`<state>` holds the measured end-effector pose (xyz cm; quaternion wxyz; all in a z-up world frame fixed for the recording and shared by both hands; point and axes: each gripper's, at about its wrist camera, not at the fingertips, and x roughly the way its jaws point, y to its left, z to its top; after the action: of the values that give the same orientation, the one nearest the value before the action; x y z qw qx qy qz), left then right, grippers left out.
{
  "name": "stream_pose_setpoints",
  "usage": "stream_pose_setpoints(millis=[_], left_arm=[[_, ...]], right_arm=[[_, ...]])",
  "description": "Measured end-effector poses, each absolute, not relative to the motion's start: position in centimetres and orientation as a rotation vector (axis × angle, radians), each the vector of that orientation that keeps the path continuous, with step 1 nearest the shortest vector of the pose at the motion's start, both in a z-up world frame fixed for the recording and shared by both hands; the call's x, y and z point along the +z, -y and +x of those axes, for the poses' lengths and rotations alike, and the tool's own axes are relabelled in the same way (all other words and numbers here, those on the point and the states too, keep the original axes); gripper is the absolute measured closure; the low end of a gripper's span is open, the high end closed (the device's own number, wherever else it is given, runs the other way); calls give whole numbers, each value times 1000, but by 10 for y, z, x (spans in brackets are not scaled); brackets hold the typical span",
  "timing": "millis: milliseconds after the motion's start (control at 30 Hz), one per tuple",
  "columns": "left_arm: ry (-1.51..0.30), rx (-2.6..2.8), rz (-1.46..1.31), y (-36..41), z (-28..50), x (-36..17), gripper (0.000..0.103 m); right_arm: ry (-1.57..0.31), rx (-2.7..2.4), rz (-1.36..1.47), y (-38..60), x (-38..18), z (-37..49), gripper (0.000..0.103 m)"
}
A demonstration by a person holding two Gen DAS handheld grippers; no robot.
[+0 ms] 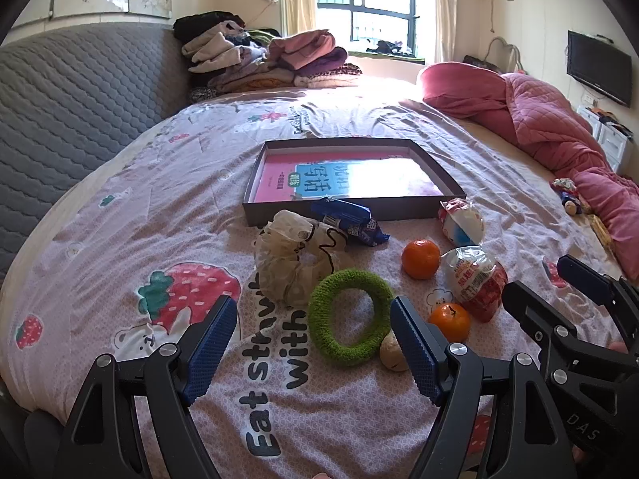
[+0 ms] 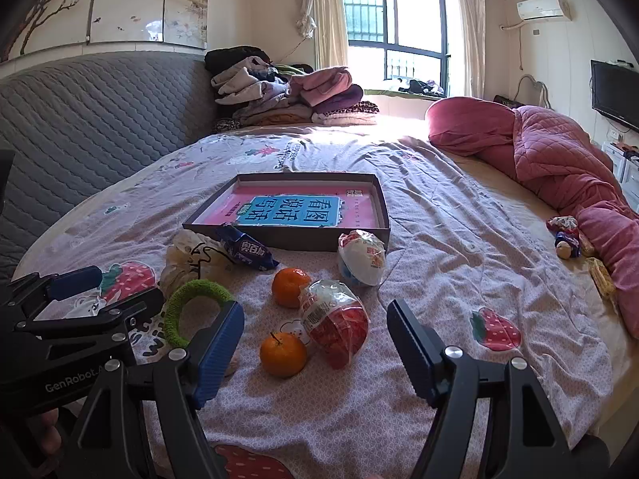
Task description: Organize objects
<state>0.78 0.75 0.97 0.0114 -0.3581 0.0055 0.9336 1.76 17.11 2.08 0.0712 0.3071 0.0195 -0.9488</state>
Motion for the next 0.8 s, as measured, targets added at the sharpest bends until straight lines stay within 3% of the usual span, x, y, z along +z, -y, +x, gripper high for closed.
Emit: stream_pose_setpoints(millis=[800], left_arm=[[-40, 2906, -1112, -11, 11, 9, 23]], right_arm=[[-27, -2847, 920, -175, 21, 20, 30]])
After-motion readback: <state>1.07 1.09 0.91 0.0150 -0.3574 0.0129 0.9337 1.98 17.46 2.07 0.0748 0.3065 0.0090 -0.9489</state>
